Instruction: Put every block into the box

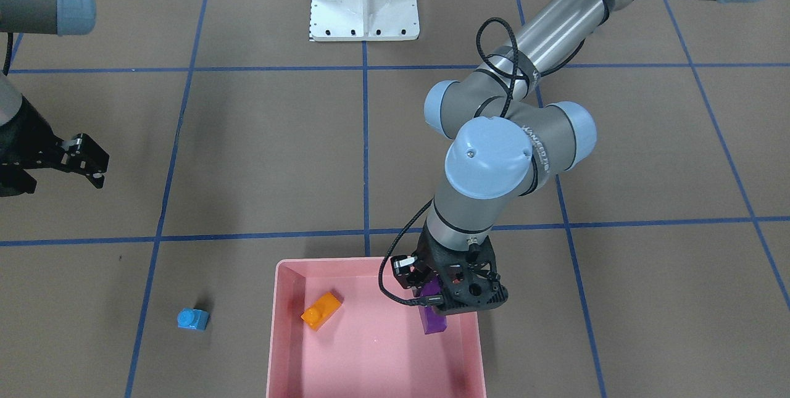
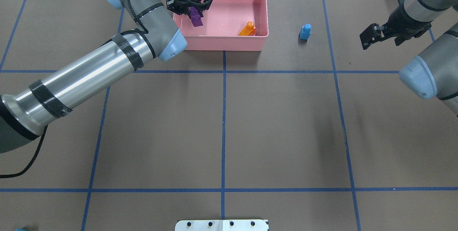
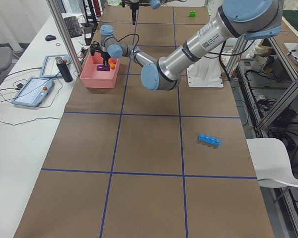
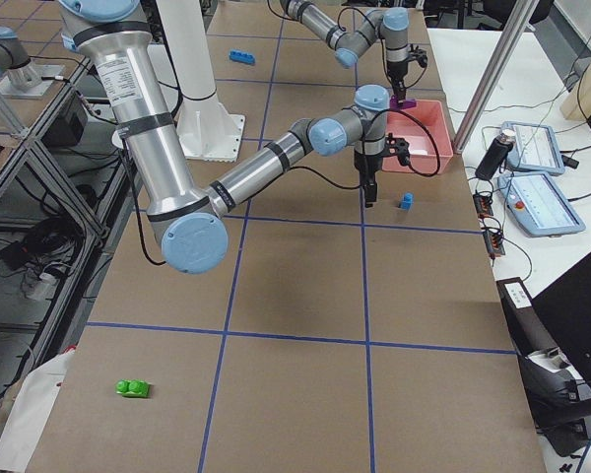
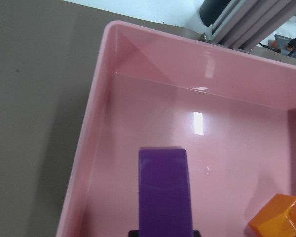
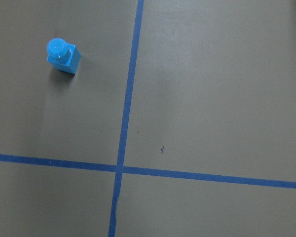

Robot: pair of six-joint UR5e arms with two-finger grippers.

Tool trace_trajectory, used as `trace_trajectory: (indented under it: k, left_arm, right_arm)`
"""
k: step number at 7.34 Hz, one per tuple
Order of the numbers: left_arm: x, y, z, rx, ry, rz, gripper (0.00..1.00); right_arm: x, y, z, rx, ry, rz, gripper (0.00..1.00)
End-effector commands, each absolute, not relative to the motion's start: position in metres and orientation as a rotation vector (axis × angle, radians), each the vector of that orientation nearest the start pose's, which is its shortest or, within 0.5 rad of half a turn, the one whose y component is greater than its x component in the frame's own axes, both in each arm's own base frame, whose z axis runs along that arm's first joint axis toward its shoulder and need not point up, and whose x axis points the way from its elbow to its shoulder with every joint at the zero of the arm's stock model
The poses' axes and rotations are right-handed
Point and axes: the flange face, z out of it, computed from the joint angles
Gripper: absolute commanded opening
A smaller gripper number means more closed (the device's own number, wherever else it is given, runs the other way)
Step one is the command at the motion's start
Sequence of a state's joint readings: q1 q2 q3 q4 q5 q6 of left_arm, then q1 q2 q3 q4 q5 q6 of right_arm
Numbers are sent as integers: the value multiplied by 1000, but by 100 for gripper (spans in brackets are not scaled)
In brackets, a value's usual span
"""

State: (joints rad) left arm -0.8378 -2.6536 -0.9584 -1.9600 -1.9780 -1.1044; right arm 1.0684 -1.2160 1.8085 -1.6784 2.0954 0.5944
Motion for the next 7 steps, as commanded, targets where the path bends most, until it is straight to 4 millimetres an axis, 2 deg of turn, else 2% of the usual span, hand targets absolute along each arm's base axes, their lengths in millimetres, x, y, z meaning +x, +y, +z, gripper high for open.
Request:
trace_trajectory:
  k: [1, 2, 3, 4, 5, 6, 7]
  left_arm:
    - [518, -683, 150, 258, 914, -68, 100]
    - [497, -675, 157, 274, 917, -60, 100]
    - [471, -664, 155, 284, 889, -6, 100]
    - [448, -637, 161, 278, 866, 23, 100]
    - [433, -618, 174, 285, 874, 30, 100]
    - [431, -613, 176, 287, 878, 31, 100]
    - [433, -612, 176, 288, 877, 34, 100]
  right_arm:
    - [-239, -605, 368, 112, -673, -30, 100]
    - [-251, -627, 360, 108, -672, -28, 100]
    - [-260, -643, 378, 144, -695, -29, 100]
    - [-280, -671, 393, 165, -732, 24, 100]
    - [-323, -691, 383, 147, -756, 70, 100]
    - [-355, -706, 366, 128, -749, 90, 100]
    - [-370, -708, 364, 128, -738, 89, 100]
